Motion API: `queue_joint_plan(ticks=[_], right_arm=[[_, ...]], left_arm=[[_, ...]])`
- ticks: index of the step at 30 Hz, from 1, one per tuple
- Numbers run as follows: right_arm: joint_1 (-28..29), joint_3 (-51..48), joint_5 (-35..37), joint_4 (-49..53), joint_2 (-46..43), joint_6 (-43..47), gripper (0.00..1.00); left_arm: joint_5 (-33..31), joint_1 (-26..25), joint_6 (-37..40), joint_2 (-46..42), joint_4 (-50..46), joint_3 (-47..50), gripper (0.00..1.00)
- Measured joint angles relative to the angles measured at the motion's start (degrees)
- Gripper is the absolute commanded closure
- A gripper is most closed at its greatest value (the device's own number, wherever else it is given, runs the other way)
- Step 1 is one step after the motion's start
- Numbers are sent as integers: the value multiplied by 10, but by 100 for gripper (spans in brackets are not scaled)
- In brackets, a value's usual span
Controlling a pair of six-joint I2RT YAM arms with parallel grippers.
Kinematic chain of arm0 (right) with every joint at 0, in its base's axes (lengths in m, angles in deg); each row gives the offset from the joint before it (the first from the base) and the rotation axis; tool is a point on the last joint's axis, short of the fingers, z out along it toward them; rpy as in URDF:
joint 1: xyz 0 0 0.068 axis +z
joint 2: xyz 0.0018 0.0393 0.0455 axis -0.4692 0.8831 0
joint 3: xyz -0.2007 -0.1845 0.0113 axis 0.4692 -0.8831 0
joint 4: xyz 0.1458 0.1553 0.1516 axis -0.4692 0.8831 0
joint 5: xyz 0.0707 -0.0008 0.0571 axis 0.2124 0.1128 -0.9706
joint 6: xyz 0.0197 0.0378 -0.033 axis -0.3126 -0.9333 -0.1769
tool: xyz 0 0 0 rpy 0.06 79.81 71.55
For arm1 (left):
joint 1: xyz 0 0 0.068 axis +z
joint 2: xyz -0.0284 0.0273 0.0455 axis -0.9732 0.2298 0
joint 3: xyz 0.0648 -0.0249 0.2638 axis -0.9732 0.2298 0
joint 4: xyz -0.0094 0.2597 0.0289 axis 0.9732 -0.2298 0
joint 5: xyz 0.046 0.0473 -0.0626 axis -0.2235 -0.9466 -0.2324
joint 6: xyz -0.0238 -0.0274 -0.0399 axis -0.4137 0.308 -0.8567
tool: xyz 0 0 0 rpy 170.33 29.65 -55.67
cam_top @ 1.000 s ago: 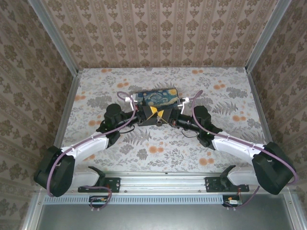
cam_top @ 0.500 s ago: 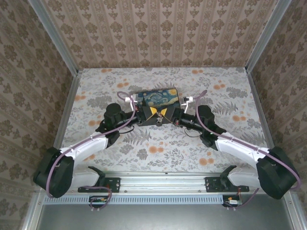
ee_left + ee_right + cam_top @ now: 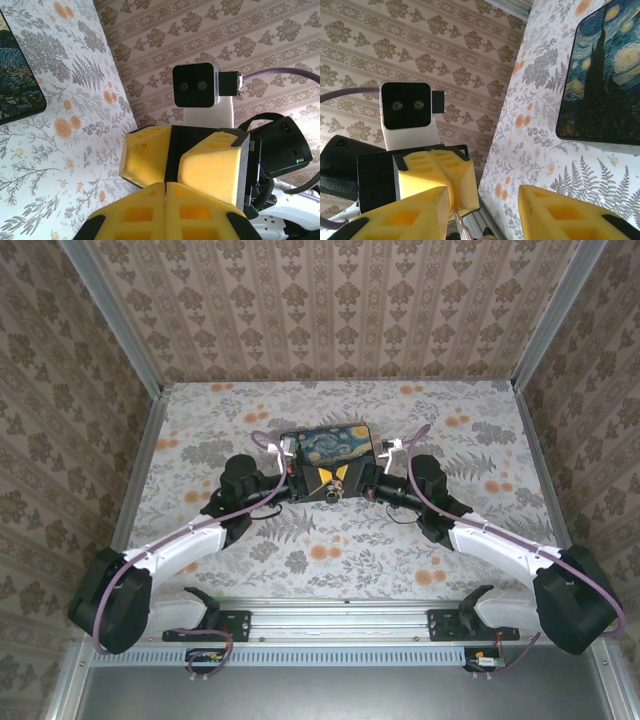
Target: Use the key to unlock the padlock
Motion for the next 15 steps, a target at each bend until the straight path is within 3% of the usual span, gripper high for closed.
queue_joint_plan(ticks=[15], right_arm=[[7, 0, -19, -30, 2, 3, 72]], left_arm=[[2, -1, -5, 16, 22, -4, 100]])
